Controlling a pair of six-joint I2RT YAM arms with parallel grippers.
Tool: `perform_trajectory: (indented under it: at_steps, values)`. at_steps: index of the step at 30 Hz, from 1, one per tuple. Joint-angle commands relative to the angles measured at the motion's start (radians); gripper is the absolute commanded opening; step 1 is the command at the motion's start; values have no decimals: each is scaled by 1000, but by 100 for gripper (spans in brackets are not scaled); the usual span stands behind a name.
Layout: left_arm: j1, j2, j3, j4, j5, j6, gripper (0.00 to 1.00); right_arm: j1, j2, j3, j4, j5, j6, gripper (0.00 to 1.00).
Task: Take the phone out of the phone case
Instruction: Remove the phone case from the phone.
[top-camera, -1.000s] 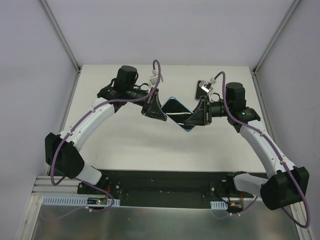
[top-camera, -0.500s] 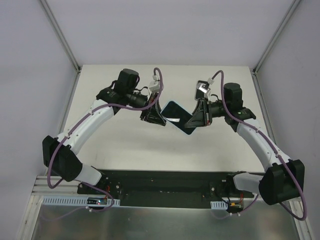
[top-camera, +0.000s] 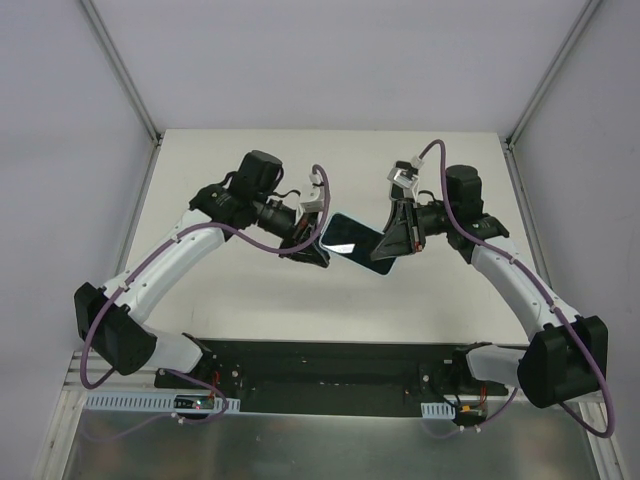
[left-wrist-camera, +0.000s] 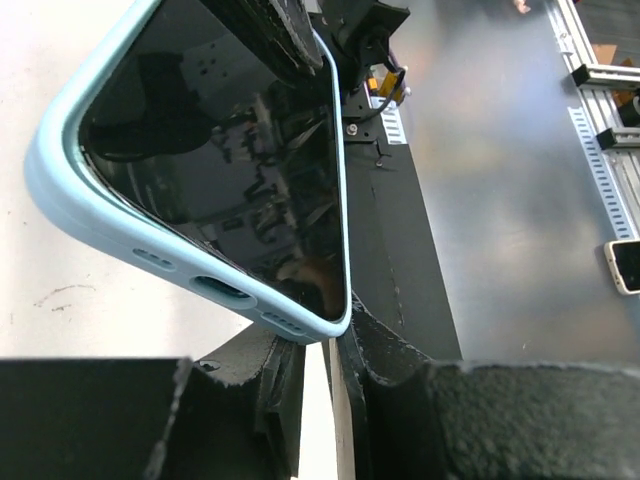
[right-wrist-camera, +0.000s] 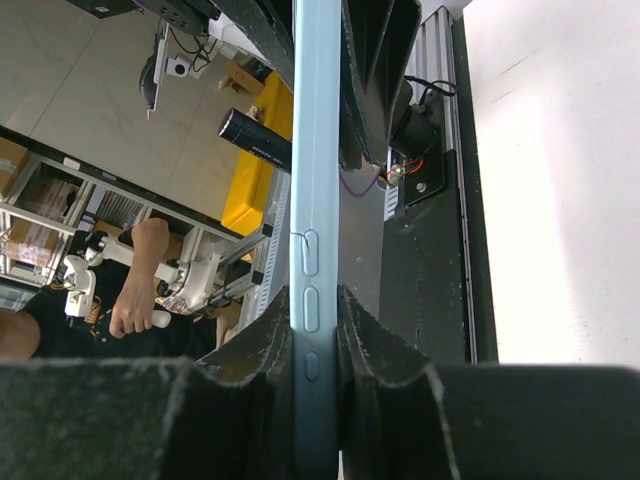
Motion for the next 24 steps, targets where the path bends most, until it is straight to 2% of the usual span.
perform_trajectory:
  at_steps: [1, 7, 11, 13, 15, 17, 19, 24]
  values:
    - [-76, 22, -12, 11, -3, 83, 0, 29, -4, 39, 129, 65, 37, 0]
    - [-63, 27, -8, 11, -55, 92, 0, 29, -20, 38, 128, 77, 32, 0]
    - [-16, 10, -8, 11, -55, 51, 1, 18, -50, 27, 77, 116, -34, 0]
    - [32, -1, -3, 11, -38, 12, 21, 15, -67, 33, 2, 143, -104, 0]
    - [82, -13, -3, 11, 9, -28, 51, 14, -84, 50, -87, 181, -168, 0]
    - [116, -28, 2, 11, 34, -68, 76, 15, -96, 64, -147, 211, -262, 0]
    - [136, -41, 11, 11, 36, -97, 86, 15, -107, 65, -155, 228, -278, 0]
    - [139, 10, 95, 49, 37, -273, 90, 15, -116, 77, -161, 252, -293, 0]
